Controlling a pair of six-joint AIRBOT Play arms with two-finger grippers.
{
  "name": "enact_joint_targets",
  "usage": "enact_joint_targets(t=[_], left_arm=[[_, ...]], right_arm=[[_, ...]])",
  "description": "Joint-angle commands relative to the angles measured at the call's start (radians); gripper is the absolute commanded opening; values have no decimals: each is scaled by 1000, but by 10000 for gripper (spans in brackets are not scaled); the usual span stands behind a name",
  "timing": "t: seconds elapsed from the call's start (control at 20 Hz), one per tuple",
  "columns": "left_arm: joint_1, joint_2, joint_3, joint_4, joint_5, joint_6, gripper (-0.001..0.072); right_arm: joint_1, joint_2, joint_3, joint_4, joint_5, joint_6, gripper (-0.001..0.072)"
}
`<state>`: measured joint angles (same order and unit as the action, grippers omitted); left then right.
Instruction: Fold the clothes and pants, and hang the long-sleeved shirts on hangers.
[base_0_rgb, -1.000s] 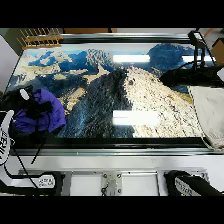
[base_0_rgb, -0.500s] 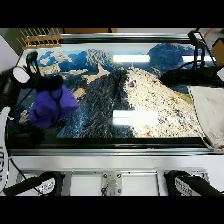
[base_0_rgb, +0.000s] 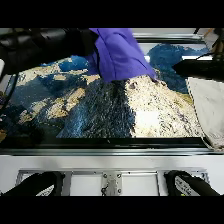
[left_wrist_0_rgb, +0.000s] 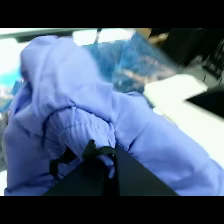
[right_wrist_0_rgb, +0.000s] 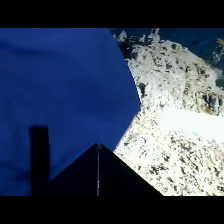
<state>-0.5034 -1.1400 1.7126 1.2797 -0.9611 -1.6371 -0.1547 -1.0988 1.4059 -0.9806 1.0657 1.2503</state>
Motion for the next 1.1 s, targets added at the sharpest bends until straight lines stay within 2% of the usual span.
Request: enact_joint_targets(t=[0.0,0.2,0.35,0.4,0.45,0.5,0.65,0.75,0.85,1.05], left_arm=[[-45,-6,-189,86,-59,-9,13],[-10,-106,-578,134,53,-11,13],[76,-219,-675,134,58,-11,14],[115,-243,-664,134,29,-12,120],[154,-254,-637,134,-3,-13,461],[201,-254,-598,133,-34,-22,634],[325,-177,-534,132,-97,-93,624],[386,-95,-612,130,-124,-147,624],[426,-18,-754,44,-145,-163,624],[402,70,-1069,-192,-8,-162,623]], right_arm=[[-92,11,3,-3,62,37,5],[-104,-18,-7,-15,161,37,5],[-104,-36,-22,-21,185,37,5],[-104,-39,-23,-21,190,37,5],[-104,-40,-24,-21,193,37,5],[-104,-40,-25,-21,193,37,5],[-104,-40,-25,-21,204,37,5],[-103,-40,-25,-21,222,37,5],[-103,-40,-25,-21,230,37,5],[-103,-40,-25,-19,230,37,5]])
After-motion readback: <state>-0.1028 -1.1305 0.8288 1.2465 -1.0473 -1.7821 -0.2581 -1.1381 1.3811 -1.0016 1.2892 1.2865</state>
